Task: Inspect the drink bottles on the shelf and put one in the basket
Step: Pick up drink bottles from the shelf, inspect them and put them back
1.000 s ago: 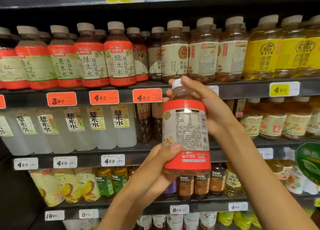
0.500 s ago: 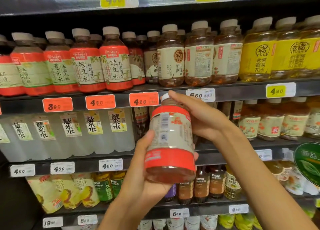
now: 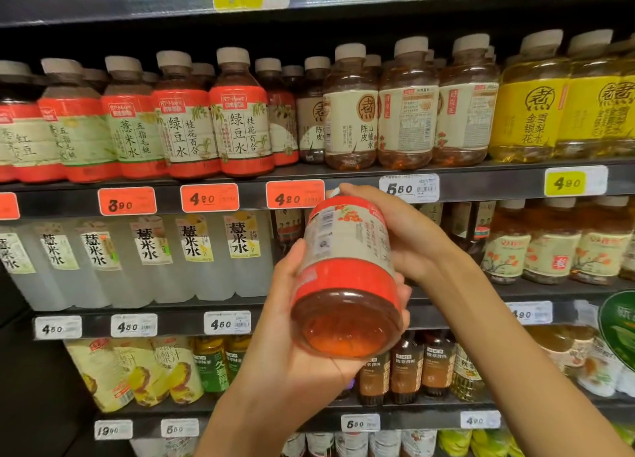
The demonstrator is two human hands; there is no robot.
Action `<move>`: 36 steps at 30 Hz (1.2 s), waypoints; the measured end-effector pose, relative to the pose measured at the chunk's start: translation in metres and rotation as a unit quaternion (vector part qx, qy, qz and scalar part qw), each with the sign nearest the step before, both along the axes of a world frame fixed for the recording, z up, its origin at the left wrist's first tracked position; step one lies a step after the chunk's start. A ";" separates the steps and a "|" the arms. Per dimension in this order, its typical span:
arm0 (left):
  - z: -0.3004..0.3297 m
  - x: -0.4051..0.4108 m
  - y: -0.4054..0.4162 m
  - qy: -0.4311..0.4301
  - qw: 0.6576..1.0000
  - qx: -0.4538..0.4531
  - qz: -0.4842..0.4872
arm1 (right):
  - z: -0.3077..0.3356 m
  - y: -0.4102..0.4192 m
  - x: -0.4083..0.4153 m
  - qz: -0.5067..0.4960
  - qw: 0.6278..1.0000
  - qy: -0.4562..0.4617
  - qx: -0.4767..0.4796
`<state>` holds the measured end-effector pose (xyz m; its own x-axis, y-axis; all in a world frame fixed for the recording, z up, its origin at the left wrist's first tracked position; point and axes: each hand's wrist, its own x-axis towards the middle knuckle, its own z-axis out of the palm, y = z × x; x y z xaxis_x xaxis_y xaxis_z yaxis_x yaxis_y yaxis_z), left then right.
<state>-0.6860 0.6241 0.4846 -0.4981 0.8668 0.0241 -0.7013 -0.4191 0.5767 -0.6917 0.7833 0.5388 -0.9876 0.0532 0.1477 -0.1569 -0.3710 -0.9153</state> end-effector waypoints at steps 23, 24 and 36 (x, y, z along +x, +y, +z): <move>0.082 -0.091 0.028 0.444 0.856 -0.071 0.257 | 0.086 -0.004 -0.052 -0.156 0.942 0.252 0.161; 0.087 -0.095 0.030 0.457 0.843 -0.076 0.275 | 0.091 -0.004 -0.056 -0.158 0.938 0.265 0.158; 0.087 -0.122 0.048 0.608 0.604 -0.207 0.472 | 0.086 -0.002 -0.092 -0.290 0.863 0.361 0.205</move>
